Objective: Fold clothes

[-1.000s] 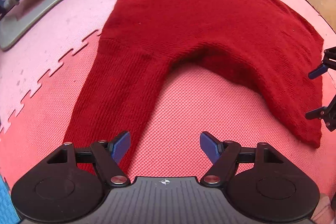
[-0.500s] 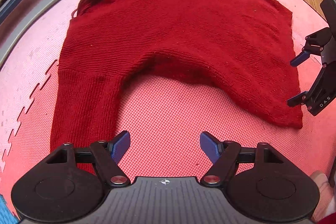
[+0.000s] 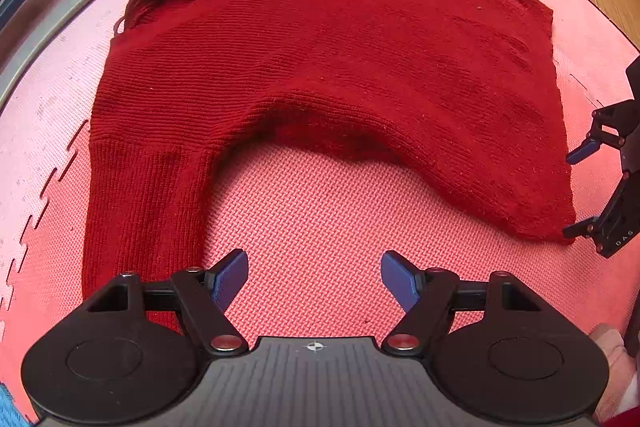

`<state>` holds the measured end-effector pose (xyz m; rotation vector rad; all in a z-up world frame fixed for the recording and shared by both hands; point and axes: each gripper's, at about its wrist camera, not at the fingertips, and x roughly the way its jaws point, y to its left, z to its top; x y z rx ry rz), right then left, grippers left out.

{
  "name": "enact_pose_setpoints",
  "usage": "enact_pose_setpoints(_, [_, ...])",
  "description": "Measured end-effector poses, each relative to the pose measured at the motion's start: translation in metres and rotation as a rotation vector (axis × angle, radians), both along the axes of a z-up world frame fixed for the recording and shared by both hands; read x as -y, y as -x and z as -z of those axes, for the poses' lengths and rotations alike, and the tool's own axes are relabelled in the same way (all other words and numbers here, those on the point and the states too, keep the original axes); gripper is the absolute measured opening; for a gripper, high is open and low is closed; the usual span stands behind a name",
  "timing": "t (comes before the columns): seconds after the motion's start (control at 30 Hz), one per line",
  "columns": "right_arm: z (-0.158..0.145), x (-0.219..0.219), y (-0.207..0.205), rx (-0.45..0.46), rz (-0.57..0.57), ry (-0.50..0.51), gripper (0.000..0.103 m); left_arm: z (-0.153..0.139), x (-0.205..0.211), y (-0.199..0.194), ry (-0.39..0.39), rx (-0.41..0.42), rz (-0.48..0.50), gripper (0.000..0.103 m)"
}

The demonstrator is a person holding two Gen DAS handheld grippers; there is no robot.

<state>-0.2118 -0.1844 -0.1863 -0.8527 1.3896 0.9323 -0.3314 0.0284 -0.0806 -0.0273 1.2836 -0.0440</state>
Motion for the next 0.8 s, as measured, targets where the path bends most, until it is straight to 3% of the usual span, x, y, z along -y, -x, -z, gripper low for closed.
enact_pose_setpoints(0.2, [0.016, -0.006, 0.026, -0.005, -0.209, -0.045, 0.081, 0.002, 0.003, -0.002, -0.003, -0.006, 0.010, 0.076])
enact_pose_setpoints(0.27, [0.023, -0.009, 0.032, 0.023, -0.247, -0.034, 0.060, 0.002, 0.003, -0.002, -0.005, -0.010, 0.007, 0.076])
enact_pose_setpoints(0.33, [0.028, -0.011, 0.035, 0.052, -0.273, -0.022, 0.055, 0.003, 0.003, -0.001, -0.005, -0.012, 0.007, 0.076])
enact_pose_setpoints(0.43, [0.025, -0.009, 0.034, 0.071, -0.293, -0.002, 0.014, 0.005, 0.003, 0.000, -0.005, -0.018, 0.008, 0.076])
enact_pose_setpoints(0.47, [0.023, -0.008, 0.031, 0.057, -0.287, 0.003, 0.011, 0.005, 0.003, 0.001, -0.004, -0.018, 0.009, 0.076])
enact_pose_setpoints(0.67, [0.016, 0.002, 0.047, 0.046, -0.474, 0.095, 0.009, 0.006, 0.001, 0.002, -0.005, -0.024, 0.006, 0.076])
enact_pose_setpoints(0.8, [0.024, 0.002, 0.052, 0.030, -0.499, 0.127, 0.011, 0.010, -0.003, 0.001, -0.002, -0.029, 0.001, 0.076])
